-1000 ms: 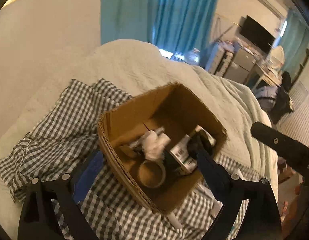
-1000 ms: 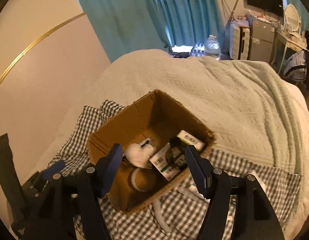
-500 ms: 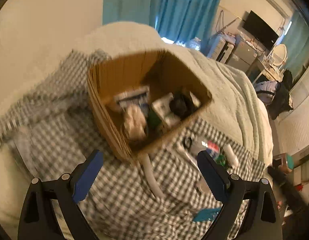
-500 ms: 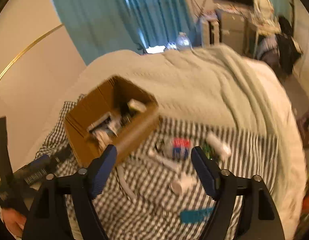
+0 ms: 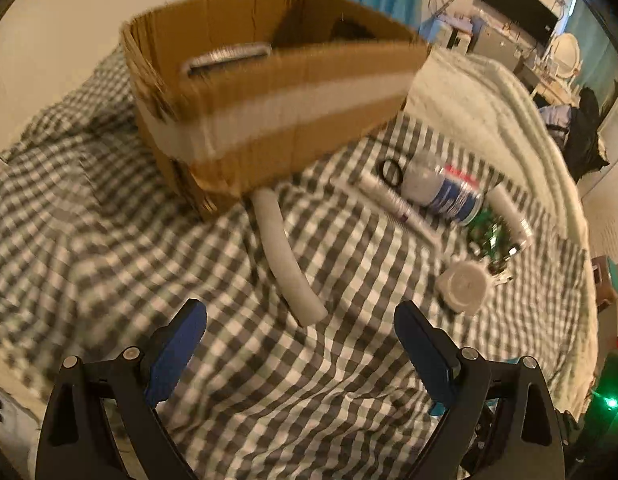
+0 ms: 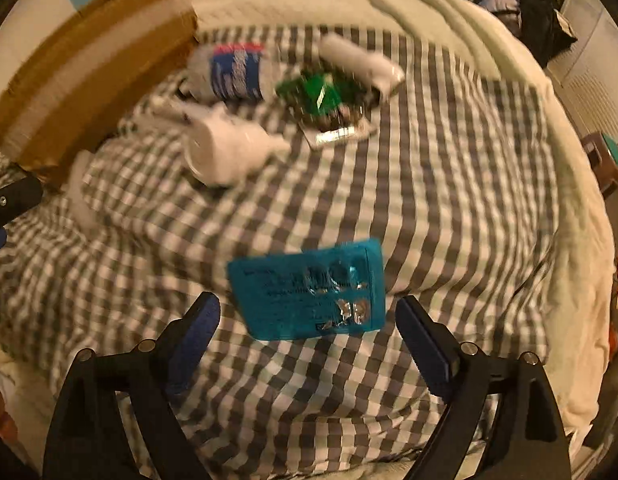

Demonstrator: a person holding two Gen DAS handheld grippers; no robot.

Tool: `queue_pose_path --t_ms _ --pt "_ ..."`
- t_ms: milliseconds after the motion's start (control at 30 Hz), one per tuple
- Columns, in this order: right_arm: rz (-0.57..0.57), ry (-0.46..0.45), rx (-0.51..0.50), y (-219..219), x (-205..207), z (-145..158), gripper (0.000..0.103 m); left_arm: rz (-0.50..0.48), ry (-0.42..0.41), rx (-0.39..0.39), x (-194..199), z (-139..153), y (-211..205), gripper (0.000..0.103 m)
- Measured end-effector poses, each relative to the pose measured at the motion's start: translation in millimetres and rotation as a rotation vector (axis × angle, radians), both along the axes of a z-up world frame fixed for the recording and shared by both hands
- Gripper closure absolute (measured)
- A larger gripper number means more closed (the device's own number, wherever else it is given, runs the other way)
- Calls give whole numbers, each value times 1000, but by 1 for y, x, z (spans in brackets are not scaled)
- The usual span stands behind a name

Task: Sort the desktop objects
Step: 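Grasp the blue blister pack with the right gripper while the left grasps the white tube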

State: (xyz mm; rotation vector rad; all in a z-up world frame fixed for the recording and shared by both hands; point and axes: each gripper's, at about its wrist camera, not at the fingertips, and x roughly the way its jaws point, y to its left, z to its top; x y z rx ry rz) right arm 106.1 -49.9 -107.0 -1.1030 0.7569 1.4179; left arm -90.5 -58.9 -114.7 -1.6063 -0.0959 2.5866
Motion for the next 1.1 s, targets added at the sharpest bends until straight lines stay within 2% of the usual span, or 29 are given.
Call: queue_pose_path --t_ms 167,267,333,400,500,533,633,767,867,967,1067,1100 --pt "40 -71 5 9 -6 -16 11 18 -15 -50 -17 -31 3 6" --pt "58 -109 -10 14 -7 -31 9 47 -46 -30 -31 -47 -1 8" --pt "71 -118 -1 15 -8 -36 5 59 -71 -18 -38 -55 -3 25" --pt "76 -132 -6 17 -8 -40 5 49 -67 -21 -40 -59 -2 36" --pt "81 -114 -3 17 -3 -40 5 11 -33 -59 -40 -57 5 67" --pt "79 -110 -1 17 -2 -38 6 5 -27 -68 -40 -56 5 74" --pt "65 -93 2 14 4 -30 23 11 -29 -58 -40 -54 0 87" --pt "58 -61 21 5 9 -11 50 32 -34 24 -32 -42 -16 91" --pt "57 -33 19 -3 9 4 69 12 -16 52 -23 -28 -20 92" --pt "58 5 -2 -10 5 14 82 -16 -12 101 -15 -14 -24 92" --pt "72 23 -36 -20 -1 6 89 -34 15 116 -9 -1 -25 92" --pt "72 22 -57 -22 -15 0 89 -44 18 127 -5 3 -27 92"
